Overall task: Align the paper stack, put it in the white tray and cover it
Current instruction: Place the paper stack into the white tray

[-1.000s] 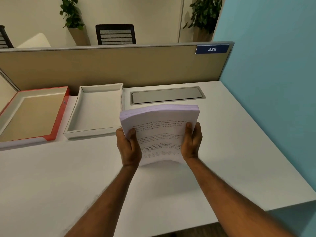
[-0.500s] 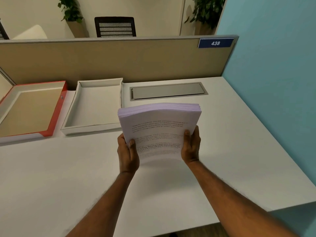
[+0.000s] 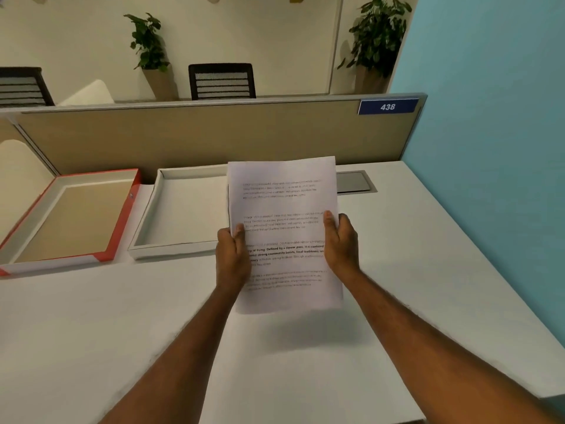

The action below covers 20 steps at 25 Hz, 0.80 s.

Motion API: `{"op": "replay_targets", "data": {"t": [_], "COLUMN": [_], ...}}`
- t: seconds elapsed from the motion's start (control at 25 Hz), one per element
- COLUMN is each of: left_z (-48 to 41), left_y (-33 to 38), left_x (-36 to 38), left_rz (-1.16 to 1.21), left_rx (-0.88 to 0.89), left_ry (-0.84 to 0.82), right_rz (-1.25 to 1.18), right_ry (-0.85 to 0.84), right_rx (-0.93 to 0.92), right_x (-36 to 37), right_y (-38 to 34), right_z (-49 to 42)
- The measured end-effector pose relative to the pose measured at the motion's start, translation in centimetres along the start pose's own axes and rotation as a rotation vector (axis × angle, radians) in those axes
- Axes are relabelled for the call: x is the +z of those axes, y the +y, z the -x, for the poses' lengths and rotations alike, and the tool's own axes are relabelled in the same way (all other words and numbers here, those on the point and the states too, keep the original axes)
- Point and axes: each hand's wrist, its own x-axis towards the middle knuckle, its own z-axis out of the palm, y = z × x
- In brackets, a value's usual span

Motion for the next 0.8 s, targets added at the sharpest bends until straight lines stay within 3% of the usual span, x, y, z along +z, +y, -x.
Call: {"op": "replay_targets", "data": {"t": [0.08, 0.24, 0.44, 0.8], "left_z": [-1.3, -1.0, 0.5, -4.7], "left_y": [0.9, 0.7, -2.5, -7.8], "left_x": [-0.8, -1.9, -3.1, -7.8], "left_rz": [-0.091, 0.046, 0.115, 0.148], "left_rx": [-0.091, -0.219, -0.385, -0.465], "left_ry": [-0.076, -0.229, -0.093, -0.131], "right_rz": [0.058, 0.107, -0.015, -0.211], "right_ry": [-0.047, -0.152, -0.209, -0.257], "right_rx": [0.107, 0.266, 0.414, 0.636], "right_x": [0.1, 0.7, 3.0, 10.3], "right_y": [-0.9, -0.1, 1.6, 0.1], "right_z": [-1.2, -1.7, -0.6, -0.6]}}
